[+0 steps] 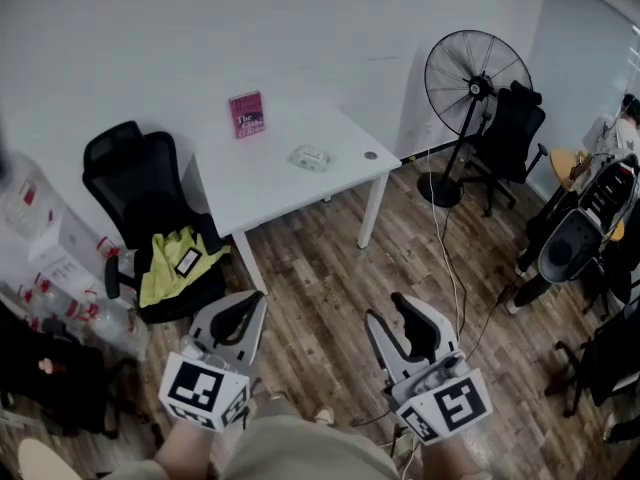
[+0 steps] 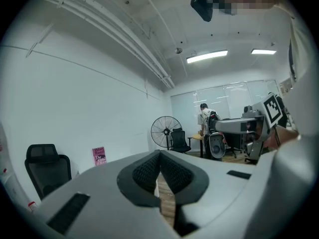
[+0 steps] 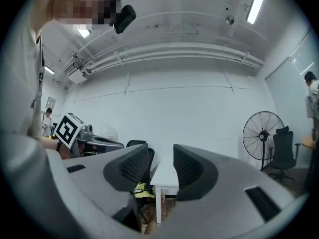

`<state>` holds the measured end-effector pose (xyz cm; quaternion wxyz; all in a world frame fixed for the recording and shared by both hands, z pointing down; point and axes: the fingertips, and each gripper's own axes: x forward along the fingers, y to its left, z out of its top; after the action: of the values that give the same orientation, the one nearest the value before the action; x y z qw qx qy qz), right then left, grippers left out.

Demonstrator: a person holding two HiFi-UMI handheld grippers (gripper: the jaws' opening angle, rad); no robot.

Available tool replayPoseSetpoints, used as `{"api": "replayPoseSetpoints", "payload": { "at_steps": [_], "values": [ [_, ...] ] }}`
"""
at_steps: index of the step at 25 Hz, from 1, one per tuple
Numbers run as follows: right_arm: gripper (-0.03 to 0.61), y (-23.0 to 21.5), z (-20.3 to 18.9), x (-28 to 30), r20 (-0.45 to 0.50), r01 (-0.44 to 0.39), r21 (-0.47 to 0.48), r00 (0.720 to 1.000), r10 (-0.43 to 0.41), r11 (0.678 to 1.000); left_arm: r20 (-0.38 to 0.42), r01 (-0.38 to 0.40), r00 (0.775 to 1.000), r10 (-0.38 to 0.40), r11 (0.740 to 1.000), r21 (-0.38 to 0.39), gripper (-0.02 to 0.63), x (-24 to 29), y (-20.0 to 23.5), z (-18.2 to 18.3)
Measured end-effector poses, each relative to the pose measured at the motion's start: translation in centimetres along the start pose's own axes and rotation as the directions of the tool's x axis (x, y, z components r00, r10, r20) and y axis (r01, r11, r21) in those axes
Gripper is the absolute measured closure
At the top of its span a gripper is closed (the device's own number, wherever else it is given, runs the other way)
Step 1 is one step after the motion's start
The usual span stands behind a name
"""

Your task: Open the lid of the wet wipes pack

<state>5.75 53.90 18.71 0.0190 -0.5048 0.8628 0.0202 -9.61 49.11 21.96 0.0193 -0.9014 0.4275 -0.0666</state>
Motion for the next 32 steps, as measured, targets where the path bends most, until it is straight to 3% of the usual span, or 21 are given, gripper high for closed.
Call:
{"api": "replayPoseSetpoints", "payload": {
  "at_steps": [8, 16, 25, 32],
  "values": [
    [0.407, -2.5, -1.6, -0.3, -0.033, 0.014, 0.02, 0.999, -0.013, 1.0, -0.021, -0.013, 1.0, 0.013, 1.0, 0.008, 0.594, 1.7, -0.6, -0.9],
    [0.407, -4.9, -3.4, 3.7, -0.074, 0.005, 0.014, 0.997, -0.004, 1.0, -0.068, -0.004, 0.998, 0.002, 1.0, -0.018, 0.592, 5.6, 1.4, -2.7],
    [0.407, -9.2, -6.0, 12.8, -0.139, 0.008, 0.011, 0.99, -0.006, 1.0, -0.099, -0.006, 0.995, 0.002, 0.999, -0.037, 0.593, 12.6, 7.9, -4.0],
    [0.408, -12.2, -7.3, 23.2, -0.188, 0.039, 0.008, 0.981, -0.036, 0.999, -0.127, 0.017, 0.992, -0.023, 0.999, -0.048, 0.594, 19.0, 16.2, -4.8]
  ]
}}
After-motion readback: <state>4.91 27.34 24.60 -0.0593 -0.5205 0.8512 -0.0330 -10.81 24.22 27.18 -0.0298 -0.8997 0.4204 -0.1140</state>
